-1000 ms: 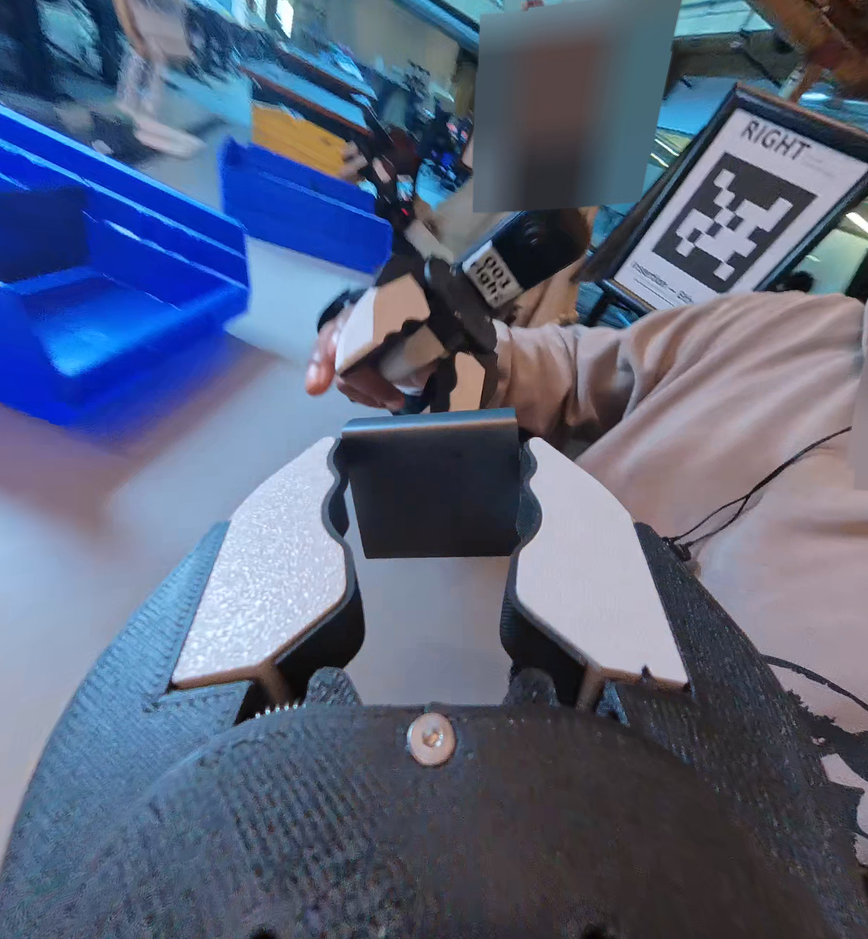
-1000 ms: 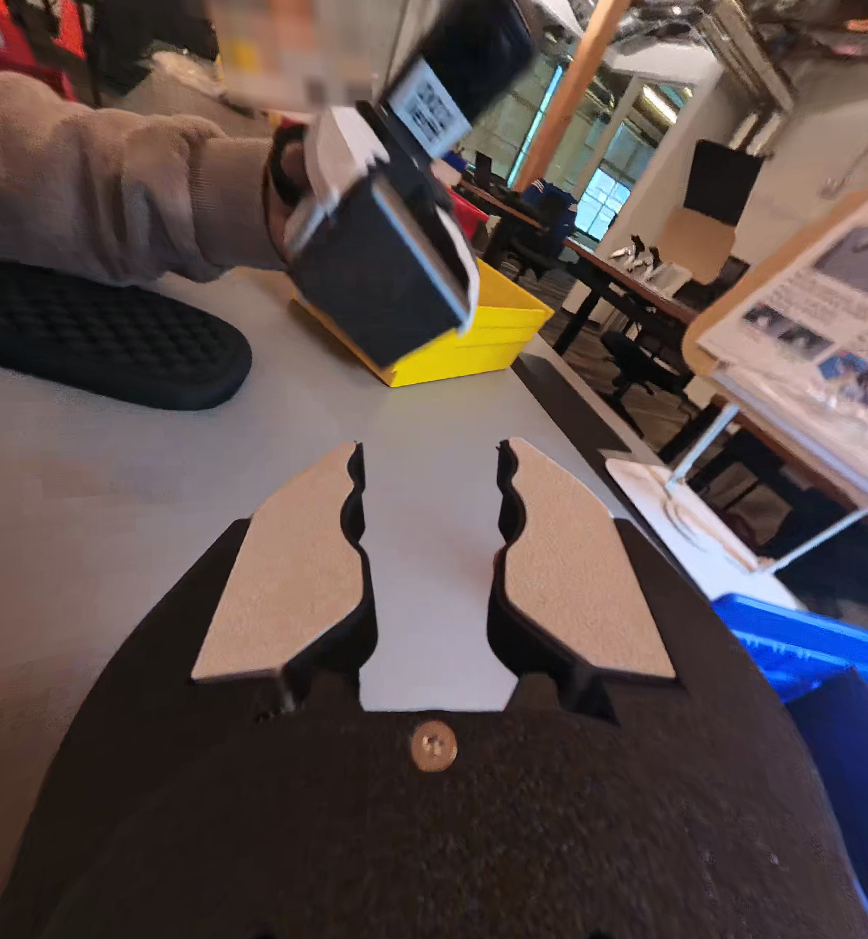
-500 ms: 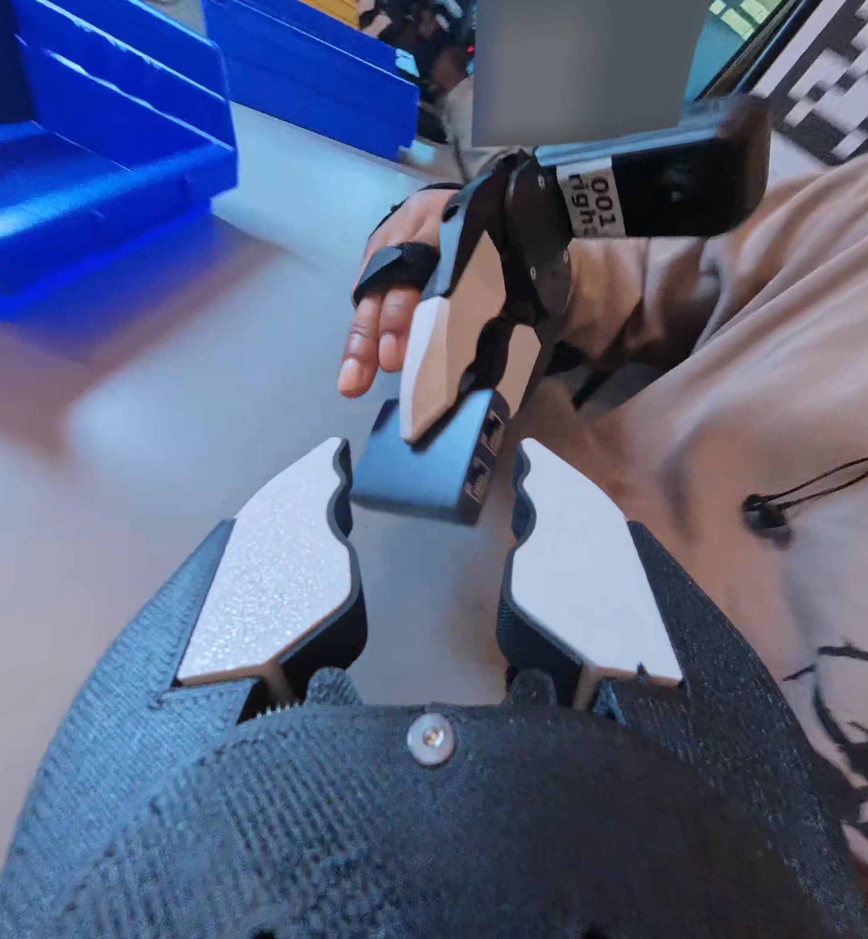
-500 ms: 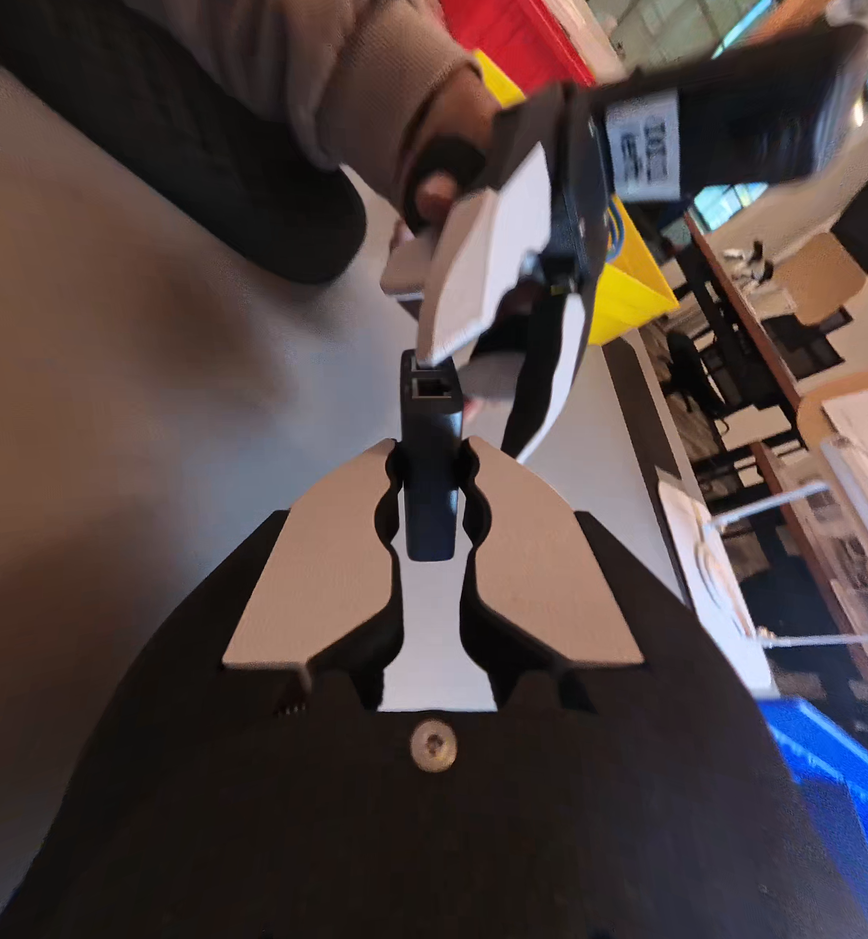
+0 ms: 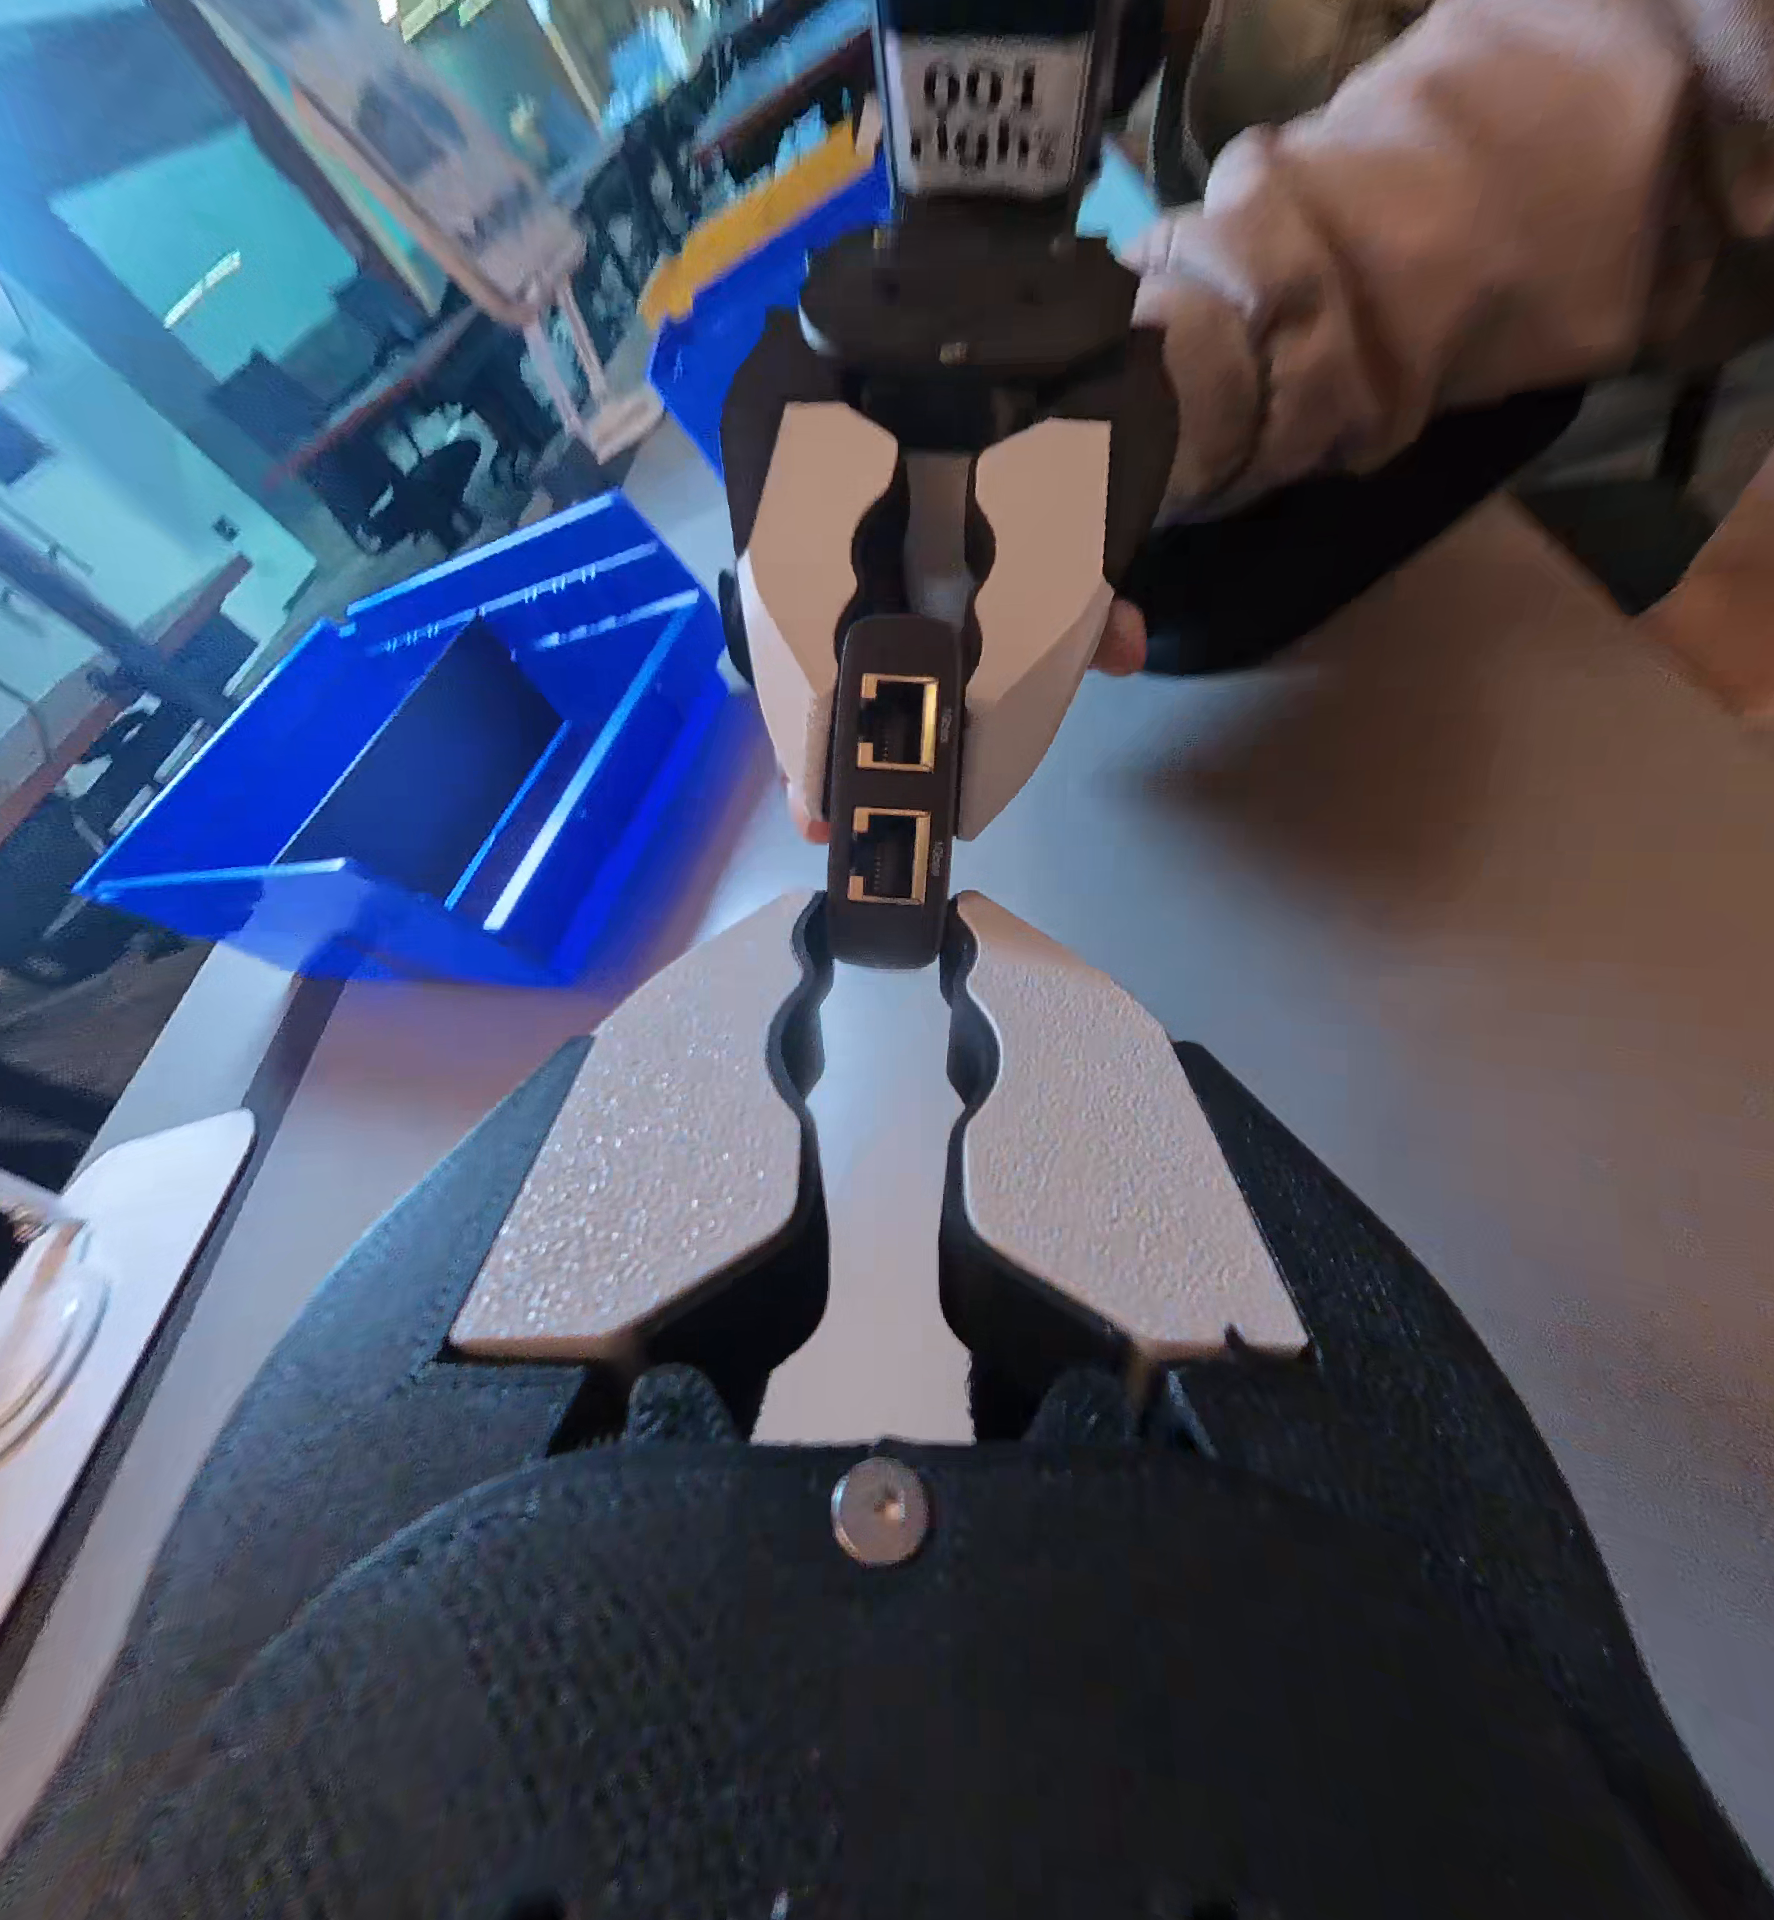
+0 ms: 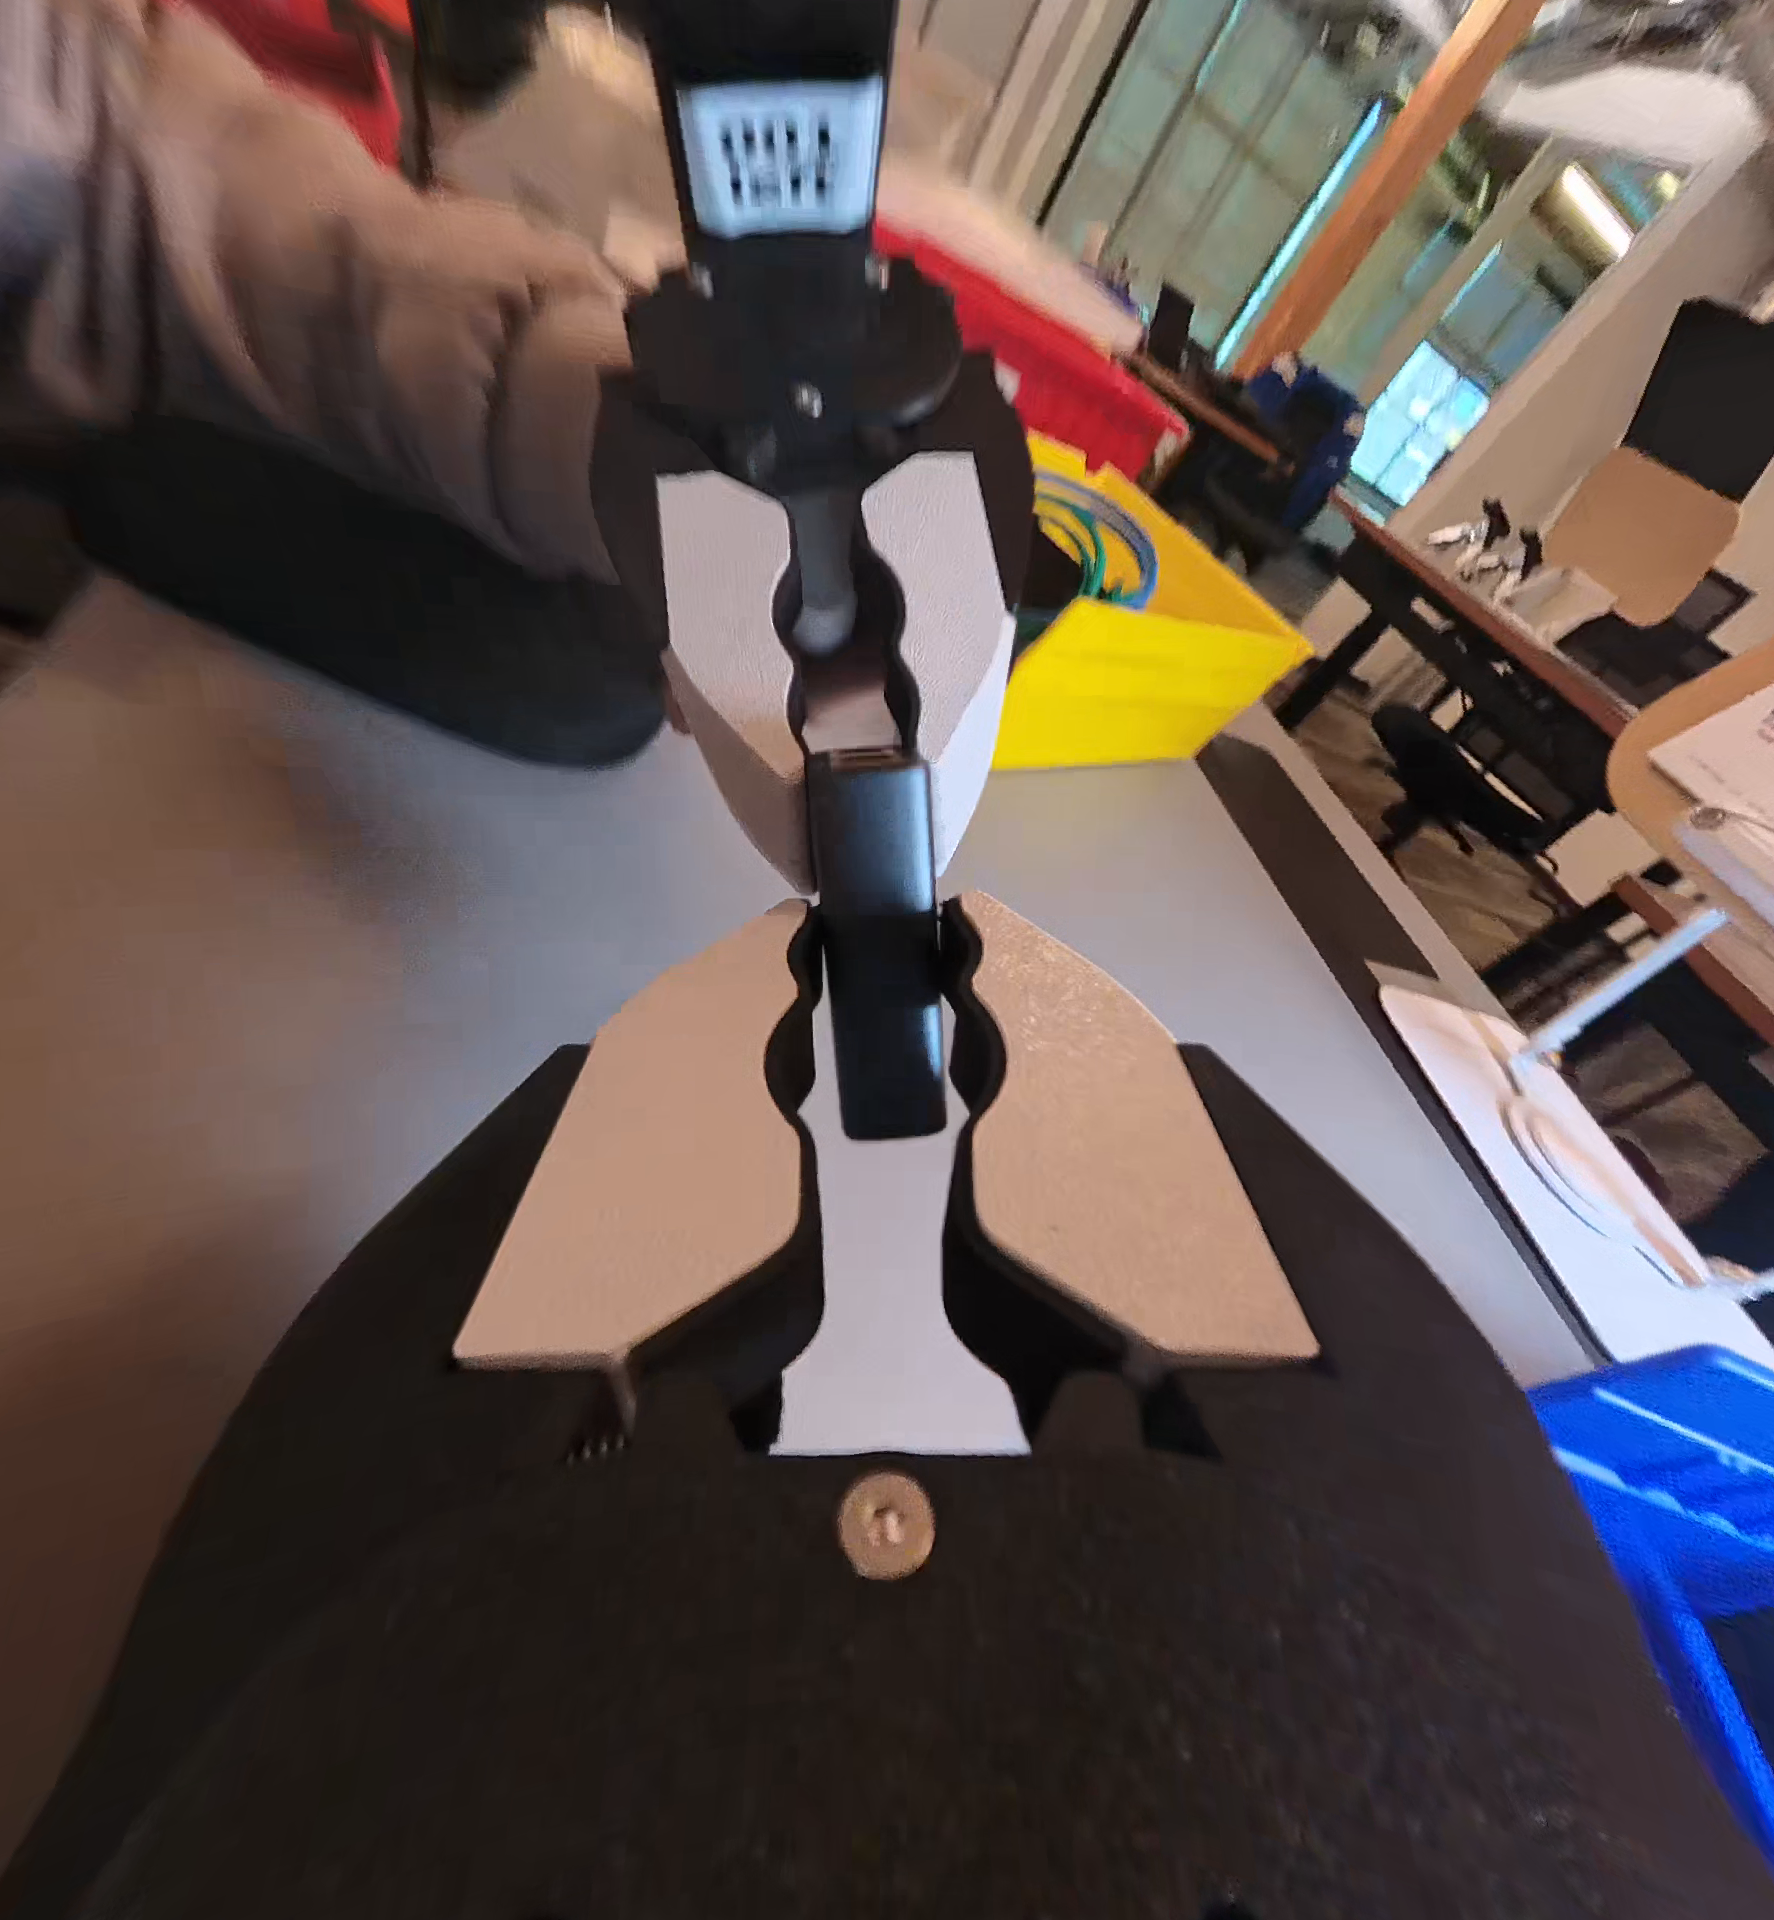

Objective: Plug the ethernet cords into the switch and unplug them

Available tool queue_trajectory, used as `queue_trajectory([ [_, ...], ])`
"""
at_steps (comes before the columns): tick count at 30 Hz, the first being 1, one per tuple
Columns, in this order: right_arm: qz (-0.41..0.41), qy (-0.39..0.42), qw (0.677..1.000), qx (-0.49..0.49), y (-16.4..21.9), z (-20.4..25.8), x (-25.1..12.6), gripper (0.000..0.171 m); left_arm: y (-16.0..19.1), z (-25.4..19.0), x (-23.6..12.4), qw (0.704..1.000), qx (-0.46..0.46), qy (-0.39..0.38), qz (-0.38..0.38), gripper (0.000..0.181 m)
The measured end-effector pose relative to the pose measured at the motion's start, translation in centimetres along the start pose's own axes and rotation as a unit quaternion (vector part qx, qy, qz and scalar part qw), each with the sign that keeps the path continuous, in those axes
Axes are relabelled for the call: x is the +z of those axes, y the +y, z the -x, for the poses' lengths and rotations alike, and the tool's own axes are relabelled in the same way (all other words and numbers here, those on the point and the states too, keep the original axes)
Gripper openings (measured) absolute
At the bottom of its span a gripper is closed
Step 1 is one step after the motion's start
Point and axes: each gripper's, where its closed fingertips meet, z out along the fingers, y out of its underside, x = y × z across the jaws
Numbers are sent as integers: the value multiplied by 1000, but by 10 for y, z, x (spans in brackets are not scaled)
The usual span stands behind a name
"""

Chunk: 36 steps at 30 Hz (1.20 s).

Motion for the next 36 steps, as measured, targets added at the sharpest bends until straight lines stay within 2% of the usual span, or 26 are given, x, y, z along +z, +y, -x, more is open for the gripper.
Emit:
queue_trajectory([
  [4, -36, -27, 998, 39, -9, 1, -8, 35, -31, -4, -15, 987, -64, 46, -138, 20],
  [6, -57, -38, 996, 52, -16, 5, -9, 36, -36, -3, -17, 981, -80, 49, -168, 20],
  [9, -88, -29, 994, 53, -31, 5, -9, 23, -25, -5, -10, 984, -84, 53, -149, 20],
  [12, -49, -28, 997, 44, -20, 4, -6, 21, -10, -6, -3, 987, -100, 58, -111, 20],
  [18, 27, -19, 999, 2, 2, 5, -4, 20, 23, -4, 10, 1000, 8, 3, 7, 21],
  [21, 14, -9, 1000, -17, -7, 11, 2, 21, 24, -8, 12, 1000, 29, 4, 7, 20],
  [25, -41, 12, 999, -17, -26, 3, -6, 26, -1, -1, 0, 998, 28, -9, -57, 20],
  [27, -37, 8, 999, -16, -24, 3, -7, 34, -6, -3, -2, 997, 36, -7, -71, 20],
  [29, -28, 5, 999, -24, -20, 6, -5, 35, -8, -8, 0, 996, 39, 3, -75, 20],
  [31, -27, 5, 999, -46, -22, 11, -2, 33, -3, -10, 4, 997, 55, 0, -55, 21],
  [33, -18, 7, 998, -66, -22, 14, 1, 23, -1, -12, 5, 997, 59, 1, -49, 20],
  [36, 7, 12, 996, -83, -17, 14, 3, 21, 3, -10, 6, 997, 75, -7, -35, 21],
])
